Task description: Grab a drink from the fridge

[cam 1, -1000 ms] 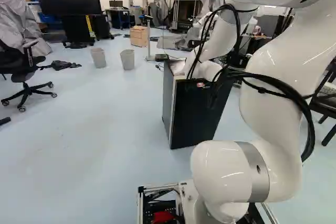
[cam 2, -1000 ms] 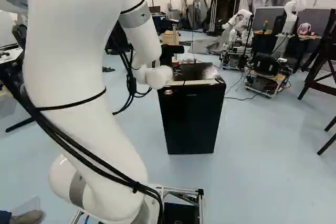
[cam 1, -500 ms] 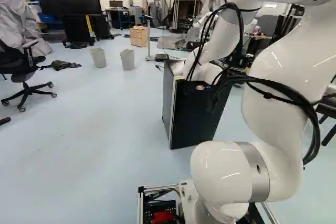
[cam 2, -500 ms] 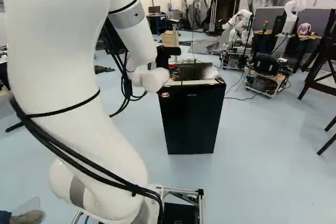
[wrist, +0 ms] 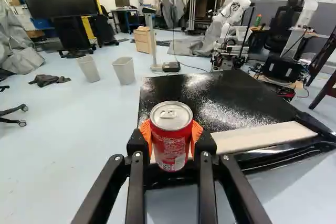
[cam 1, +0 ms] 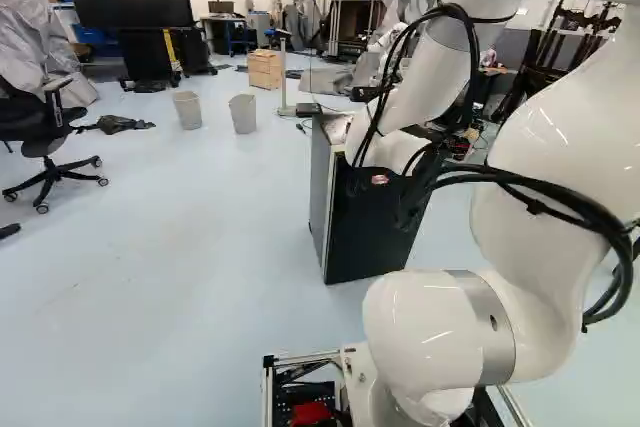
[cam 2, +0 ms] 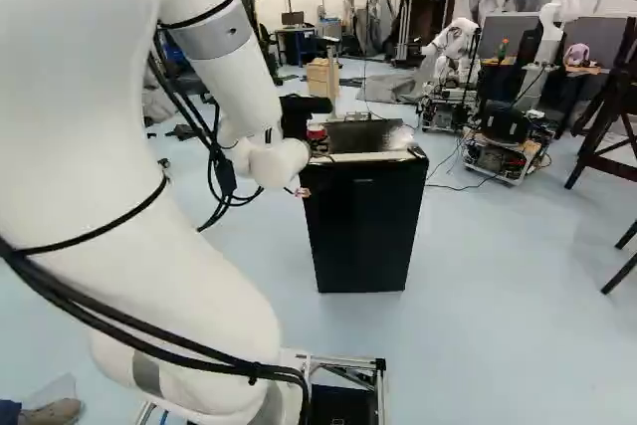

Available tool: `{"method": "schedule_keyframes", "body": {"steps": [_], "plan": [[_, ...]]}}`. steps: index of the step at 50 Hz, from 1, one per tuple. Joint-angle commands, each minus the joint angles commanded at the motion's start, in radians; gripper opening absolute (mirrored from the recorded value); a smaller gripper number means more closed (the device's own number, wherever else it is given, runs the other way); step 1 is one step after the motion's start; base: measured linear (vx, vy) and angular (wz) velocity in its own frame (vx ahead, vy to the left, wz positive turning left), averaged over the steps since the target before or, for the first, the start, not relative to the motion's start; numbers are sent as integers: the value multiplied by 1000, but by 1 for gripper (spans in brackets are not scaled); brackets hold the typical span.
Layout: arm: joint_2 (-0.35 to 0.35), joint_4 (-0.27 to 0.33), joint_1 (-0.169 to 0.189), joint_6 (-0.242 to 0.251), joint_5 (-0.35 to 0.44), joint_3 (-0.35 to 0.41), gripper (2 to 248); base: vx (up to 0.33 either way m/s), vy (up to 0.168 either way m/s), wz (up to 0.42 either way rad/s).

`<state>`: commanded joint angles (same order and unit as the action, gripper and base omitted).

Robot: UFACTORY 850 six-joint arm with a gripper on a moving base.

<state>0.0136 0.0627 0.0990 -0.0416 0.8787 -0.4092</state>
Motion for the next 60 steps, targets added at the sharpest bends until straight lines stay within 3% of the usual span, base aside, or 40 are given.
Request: {"method": "schedule_keyframes", "body": {"steps": [30, 60], "plan": [[168, -40, -63, 26, -4, 204, 94, 0, 0, 0], [254, -60, -95, 40, -6, 308, 94, 0, 0, 0]]}}
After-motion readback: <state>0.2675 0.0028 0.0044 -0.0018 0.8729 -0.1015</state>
